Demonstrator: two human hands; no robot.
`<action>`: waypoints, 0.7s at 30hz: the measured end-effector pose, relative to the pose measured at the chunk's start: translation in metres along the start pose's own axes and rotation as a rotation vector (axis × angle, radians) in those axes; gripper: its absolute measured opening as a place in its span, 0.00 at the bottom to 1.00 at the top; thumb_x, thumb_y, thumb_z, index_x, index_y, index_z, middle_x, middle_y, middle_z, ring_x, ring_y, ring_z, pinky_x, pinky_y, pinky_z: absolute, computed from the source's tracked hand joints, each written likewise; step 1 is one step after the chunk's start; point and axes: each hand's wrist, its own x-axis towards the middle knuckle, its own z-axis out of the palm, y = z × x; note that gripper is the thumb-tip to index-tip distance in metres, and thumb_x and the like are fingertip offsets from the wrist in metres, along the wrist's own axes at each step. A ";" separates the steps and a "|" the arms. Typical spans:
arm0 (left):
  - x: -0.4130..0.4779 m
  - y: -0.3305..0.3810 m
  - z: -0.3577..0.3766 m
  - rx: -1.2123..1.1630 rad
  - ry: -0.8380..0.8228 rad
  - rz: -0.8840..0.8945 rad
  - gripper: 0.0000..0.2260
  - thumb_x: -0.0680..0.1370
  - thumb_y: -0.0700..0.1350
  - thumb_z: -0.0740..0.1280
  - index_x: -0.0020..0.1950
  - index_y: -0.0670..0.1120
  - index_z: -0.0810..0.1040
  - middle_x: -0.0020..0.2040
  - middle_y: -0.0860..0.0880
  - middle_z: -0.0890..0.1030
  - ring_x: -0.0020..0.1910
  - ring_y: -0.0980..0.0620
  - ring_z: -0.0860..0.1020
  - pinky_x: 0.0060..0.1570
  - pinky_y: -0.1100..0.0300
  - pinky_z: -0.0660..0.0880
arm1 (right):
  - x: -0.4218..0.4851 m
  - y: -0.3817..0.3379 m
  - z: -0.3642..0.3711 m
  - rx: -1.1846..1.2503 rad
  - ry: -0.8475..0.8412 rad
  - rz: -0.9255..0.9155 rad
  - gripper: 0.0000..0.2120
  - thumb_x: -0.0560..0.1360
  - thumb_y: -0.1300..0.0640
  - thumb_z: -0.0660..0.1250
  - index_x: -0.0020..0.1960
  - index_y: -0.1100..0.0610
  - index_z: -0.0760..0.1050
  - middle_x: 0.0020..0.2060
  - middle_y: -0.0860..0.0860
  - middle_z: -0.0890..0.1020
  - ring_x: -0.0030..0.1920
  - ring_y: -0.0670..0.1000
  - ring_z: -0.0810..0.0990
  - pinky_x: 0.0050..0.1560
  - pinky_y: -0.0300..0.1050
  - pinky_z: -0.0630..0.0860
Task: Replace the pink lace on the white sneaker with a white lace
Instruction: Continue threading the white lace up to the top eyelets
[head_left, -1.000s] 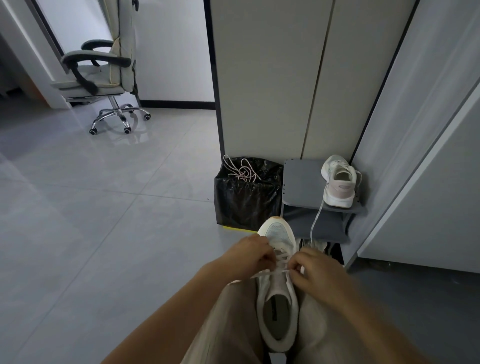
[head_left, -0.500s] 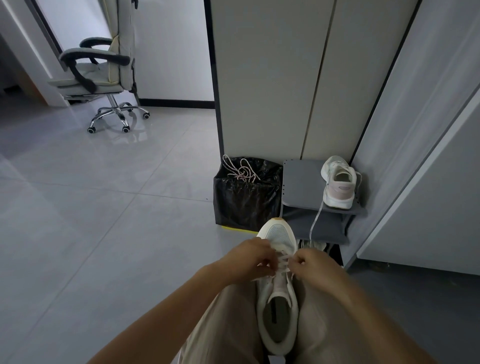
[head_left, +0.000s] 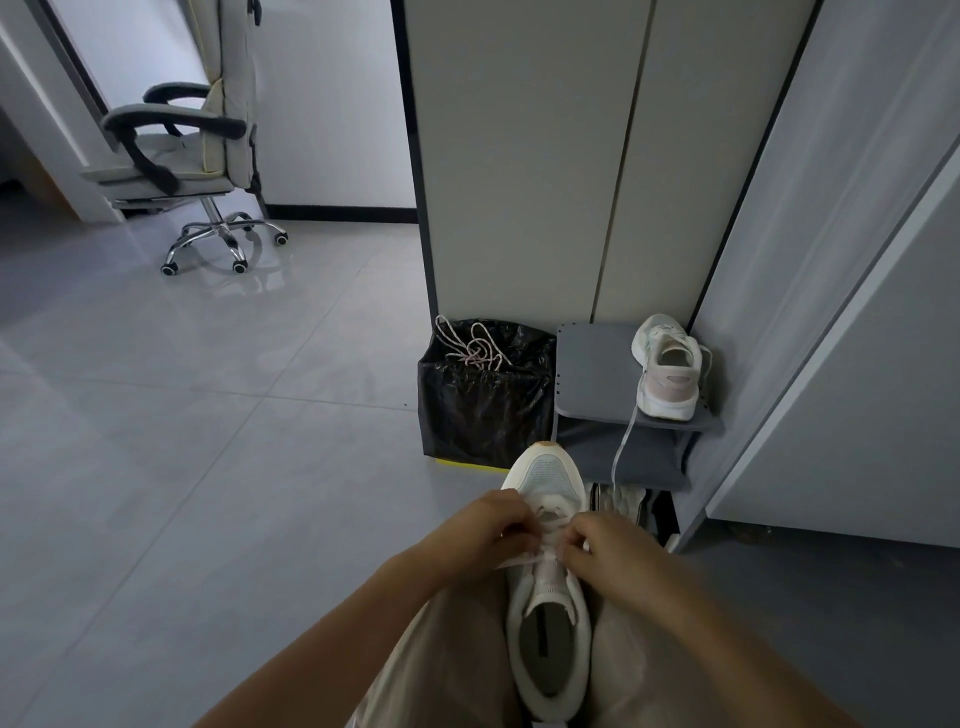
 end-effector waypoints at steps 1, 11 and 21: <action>0.000 0.001 0.001 0.012 0.003 0.013 0.07 0.76 0.40 0.66 0.50 0.38 0.80 0.48 0.42 0.78 0.46 0.53 0.72 0.46 0.76 0.63 | 0.002 0.001 -0.002 0.048 -0.032 0.051 0.09 0.77 0.53 0.61 0.42 0.56 0.75 0.40 0.47 0.78 0.43 0.48 0.76 0.45 0.44 0.71; 0.004 0.002 0.004 0.400 0.015 0.248 0.05 0.70 0.40 0.69 0.44 0.42 0.82 0.40 0.44 0.81 0.40 0.44 0.79 0.44 0.54 0.77 | 0.011 0.005 -0.009 0.277 -0.097 0.171 0.14 0.75 0.56 0.63 0.31 0.55 0.73 0.29 0.47 0.76 0.30 0.43 0.73 0.34 0.37 0.67; 0.005 0.004 0.003 0.093 -0.069 -0.053 0.09 0.78 0.40 0.63 0.55 0.38 0.78 0.54 0.41 0.77 0.54 0.47 0.72 0.50 0.68 0.63 | 0.000 0.005 -0.001 -0.011 0.095 -0.113 0.05 0.75 0.50 0.65 0.49 0.48 0.75 0.42 0.39 0.73 0.45 0.39 0.73 0.44 0.33 0.67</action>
